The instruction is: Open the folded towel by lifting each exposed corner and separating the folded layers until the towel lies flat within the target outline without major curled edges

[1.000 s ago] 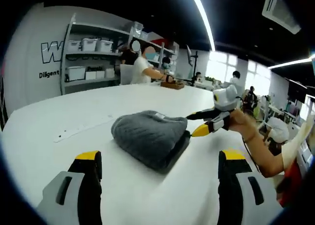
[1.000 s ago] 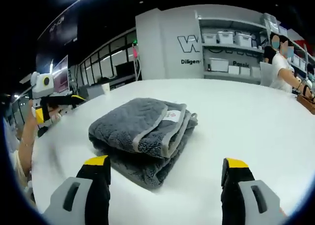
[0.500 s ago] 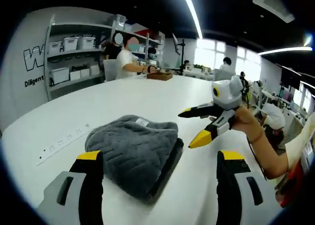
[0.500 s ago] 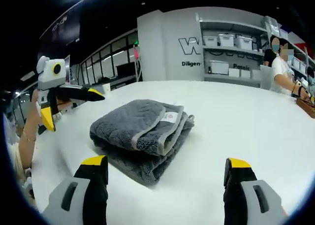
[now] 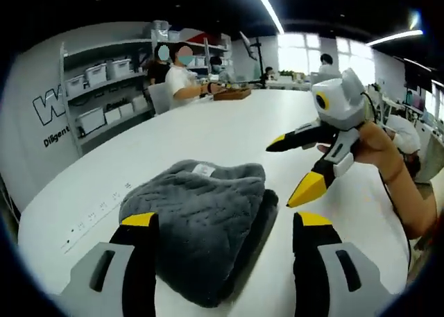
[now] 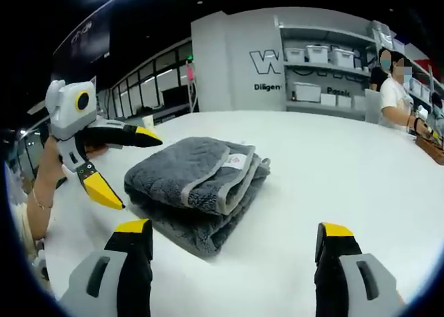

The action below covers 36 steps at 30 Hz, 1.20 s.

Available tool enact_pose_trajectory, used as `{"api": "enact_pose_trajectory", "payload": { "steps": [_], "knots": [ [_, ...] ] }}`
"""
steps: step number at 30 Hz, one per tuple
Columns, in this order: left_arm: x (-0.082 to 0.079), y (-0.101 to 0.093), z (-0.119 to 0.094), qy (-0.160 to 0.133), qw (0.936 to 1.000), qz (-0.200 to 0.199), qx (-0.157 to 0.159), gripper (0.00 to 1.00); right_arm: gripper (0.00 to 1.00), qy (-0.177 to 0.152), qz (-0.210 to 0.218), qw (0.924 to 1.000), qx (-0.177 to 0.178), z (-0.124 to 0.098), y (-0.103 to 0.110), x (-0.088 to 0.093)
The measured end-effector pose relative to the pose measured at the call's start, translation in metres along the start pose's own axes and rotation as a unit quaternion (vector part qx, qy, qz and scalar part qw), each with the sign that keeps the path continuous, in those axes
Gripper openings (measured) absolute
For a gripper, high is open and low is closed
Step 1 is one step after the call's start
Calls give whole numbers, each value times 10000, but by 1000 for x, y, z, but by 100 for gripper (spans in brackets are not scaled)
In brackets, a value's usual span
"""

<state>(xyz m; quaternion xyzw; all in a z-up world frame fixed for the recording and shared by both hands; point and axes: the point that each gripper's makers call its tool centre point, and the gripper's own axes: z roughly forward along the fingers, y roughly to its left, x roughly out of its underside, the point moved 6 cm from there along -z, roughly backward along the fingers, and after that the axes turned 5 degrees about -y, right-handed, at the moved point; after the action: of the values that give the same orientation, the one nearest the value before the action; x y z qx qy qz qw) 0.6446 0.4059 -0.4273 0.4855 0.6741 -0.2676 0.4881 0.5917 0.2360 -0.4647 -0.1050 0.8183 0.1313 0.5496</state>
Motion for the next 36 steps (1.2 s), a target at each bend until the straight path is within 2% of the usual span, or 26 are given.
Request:
{"api": "enact_pose_trajectory", "payload": {
  "steps": [5,8,12,13,16,17,21,26,30,33,36],
  "knots": [
    [-1,-3,8,54,9997,218,-136,62,98,80,-68,9999,-13,1,1,1],
    [-4,-8,13,-3,9992,369,-124,50,97,89,-92,9999,-46,0,3,1],
    [-12,-14,20,-269,9984,494,-89,32,97,74,-94,9999,-82,1,3,0],
    [-13,-16,22,-273,9983,511,-81,30,97,74,-95,9999,-84,1,3,0],
    [-14,-24,29,-207,9979,615,34,30,97,113,-135,9998,-120,2,5,0],
    [-13,-27,31,-109,9970,759,62,28,96,127,-140,9997,-125,2,5,1],
    [-9,-28,39,12,9940,1092,-90,12,96,147,-145,9997,-126,2,6,2],
    [-3,-32,43,55,9926,1214,-49,6,95,160,-147,9997,-137,2,6,2],
    [-5,-30,41,-62,9947,1025,-60,4,95,179,-169,9996,-152,2,7,2],
    [-14,-25,36,-514,9971,530,-157,3,95,227,-171,9995,-164,4,8,4],
    [-17,-20,32,-773,9968,125,-185,3,95,253,-181,9994,-174,4,8,4]
  ]
}}
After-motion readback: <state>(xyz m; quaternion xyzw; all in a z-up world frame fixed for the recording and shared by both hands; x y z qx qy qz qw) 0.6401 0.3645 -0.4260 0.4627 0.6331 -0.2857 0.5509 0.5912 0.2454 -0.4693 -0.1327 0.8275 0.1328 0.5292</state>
